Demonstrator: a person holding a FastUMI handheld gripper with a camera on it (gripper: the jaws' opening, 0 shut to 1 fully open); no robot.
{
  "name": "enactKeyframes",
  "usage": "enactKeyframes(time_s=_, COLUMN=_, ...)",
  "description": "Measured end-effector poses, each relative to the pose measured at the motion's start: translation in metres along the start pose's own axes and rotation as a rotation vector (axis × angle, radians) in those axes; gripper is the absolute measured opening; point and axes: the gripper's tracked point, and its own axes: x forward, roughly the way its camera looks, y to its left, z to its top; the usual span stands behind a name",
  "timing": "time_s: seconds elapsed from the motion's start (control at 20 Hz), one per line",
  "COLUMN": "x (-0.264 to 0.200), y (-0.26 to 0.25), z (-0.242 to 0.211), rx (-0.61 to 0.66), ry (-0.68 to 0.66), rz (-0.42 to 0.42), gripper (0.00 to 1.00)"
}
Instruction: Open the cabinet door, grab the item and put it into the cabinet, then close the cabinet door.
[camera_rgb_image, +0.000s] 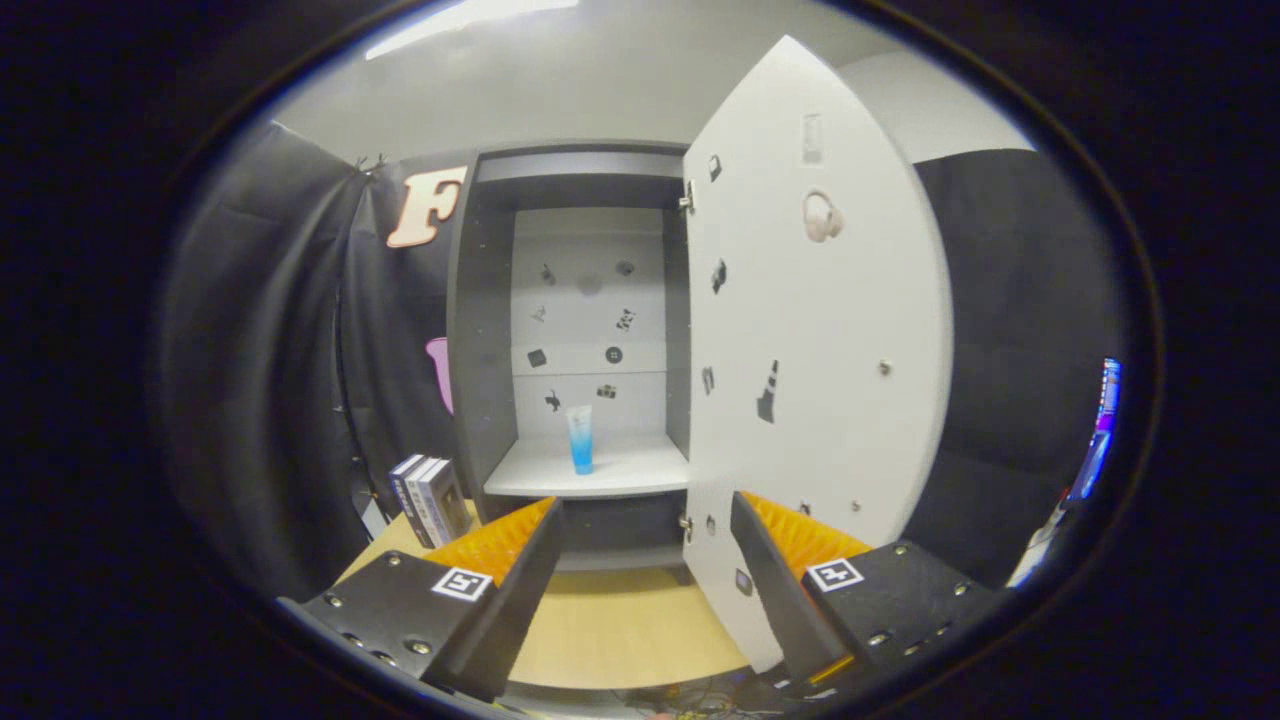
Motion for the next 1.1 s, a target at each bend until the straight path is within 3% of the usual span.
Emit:
enactKeyframes(time_s=0.3, x=-0.054, y=-0.087, z=0.007, rx=0.052, ry=-0.007, rz=-0.165, gripper=0.99)
enactKeyframes(time_s=0.55, x=-0.05, y=-0.173, z=0.006, rx=0.056, ry=0.009, rz=-0.308, gripper=0.98)
enactKeyframes(time_s=0.8, x=-0.006, y=-0.202, z=-0.008, rx=0.042, ry=0.039, rz=-0.329, gripper=0.99)
enactKeyframes(time_s=1.1, x=-0.002, y=-0.171, z=-0.006, rx=0.034, ry=0.028, rz=-0.296, gripper=0.93)
